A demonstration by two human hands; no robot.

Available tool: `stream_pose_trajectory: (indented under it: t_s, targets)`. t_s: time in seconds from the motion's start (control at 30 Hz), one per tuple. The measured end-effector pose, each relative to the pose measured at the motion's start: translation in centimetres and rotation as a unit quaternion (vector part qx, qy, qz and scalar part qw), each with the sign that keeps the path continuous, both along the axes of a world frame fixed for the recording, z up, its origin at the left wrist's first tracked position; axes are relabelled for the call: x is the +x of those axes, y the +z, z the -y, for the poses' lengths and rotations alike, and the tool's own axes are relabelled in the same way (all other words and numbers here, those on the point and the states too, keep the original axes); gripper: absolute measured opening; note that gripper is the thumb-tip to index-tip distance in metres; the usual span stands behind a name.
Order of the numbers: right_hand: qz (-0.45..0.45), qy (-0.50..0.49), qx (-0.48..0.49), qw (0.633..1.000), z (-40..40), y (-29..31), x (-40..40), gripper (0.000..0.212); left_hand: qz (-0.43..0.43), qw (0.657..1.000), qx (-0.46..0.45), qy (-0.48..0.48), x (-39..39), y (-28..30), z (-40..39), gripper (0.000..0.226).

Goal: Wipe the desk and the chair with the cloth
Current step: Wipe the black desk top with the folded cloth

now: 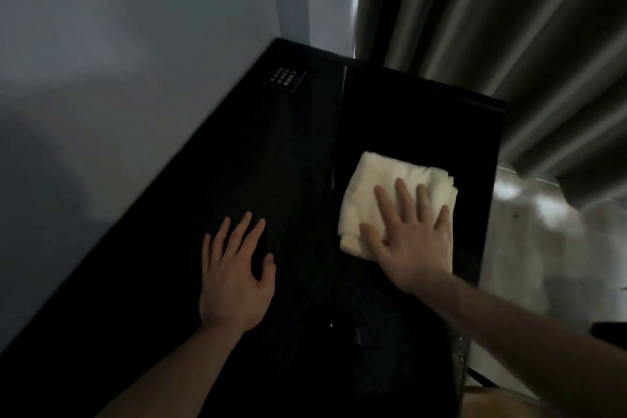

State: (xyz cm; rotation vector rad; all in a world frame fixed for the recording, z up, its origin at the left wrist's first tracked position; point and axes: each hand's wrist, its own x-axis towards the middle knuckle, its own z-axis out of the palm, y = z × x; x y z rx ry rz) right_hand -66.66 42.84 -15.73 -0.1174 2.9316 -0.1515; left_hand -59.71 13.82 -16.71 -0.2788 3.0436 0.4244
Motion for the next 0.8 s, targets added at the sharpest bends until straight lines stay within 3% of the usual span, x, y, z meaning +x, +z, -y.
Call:
stream_pose_trajectory:
  t_s: [0.17, 0.33, 0.47, 0.8]
  targets:
    - [0.001, -0.005, -0.022, 1.0, 1.0, -0.2, 11.4, 0.077, -0.006, 1.0, 0.003, -0.005, 0.3, 0.5, -0.2, 0.062]
    - [0.0, -0.055, -0.027, 0.998, 1.7, 0.0, 11.7, 0.083, -0.003, 1.0, -0.006, 0.004, 0.4, 0.7, -0.6, 0.062]
    - [-0.011, -0.109, -0.044, 0.993, 0.8, 0.2, 8.0, 0.086, -0.01, 1.0, -0.002, -0.006, 0.4, 0.4, -0.3, 0.062]
    - [-0.024, -0.215, -0.028, 0.976, -4.8, 0.3, -10.8, 0.09, -0.03, 0.999, 0.003, -0.018, 0.1, -0.7, 0.3, 0.067]
